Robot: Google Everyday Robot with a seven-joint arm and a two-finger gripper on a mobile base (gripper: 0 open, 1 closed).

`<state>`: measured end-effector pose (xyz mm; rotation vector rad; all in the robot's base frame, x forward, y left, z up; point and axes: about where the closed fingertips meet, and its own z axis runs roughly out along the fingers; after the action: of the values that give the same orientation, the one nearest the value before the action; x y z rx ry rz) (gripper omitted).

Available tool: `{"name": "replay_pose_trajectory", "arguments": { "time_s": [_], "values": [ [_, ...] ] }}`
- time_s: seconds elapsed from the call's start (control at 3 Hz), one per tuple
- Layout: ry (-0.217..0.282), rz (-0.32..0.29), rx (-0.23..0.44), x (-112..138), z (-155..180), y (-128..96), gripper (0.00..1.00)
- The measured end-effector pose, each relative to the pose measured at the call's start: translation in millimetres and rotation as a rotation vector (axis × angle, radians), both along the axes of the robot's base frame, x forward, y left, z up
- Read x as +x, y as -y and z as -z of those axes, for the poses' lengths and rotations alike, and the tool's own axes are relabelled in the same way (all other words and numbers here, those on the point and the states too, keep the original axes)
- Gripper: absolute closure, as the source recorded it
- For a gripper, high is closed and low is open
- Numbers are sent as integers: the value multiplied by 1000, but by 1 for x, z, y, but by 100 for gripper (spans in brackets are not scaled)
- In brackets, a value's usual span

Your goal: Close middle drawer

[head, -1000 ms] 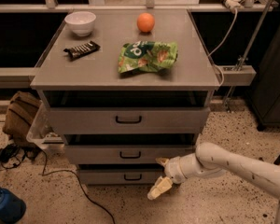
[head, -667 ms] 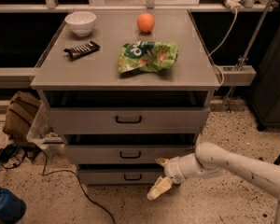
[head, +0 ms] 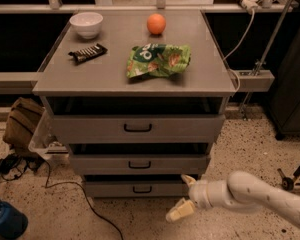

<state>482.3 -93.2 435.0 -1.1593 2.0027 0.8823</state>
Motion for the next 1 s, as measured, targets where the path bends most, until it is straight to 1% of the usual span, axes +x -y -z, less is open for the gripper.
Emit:
{"name": "replay_pose_trajectory", "arguments": {
  "time_s": [0.33,0.67,1.0],
  "values": [
    [85,137,8,-23,-18,46,0],
    [176,273,-41,-48,-62,95,0],
    [252,369,-113,-87,-133,126,0]
  ]
}}
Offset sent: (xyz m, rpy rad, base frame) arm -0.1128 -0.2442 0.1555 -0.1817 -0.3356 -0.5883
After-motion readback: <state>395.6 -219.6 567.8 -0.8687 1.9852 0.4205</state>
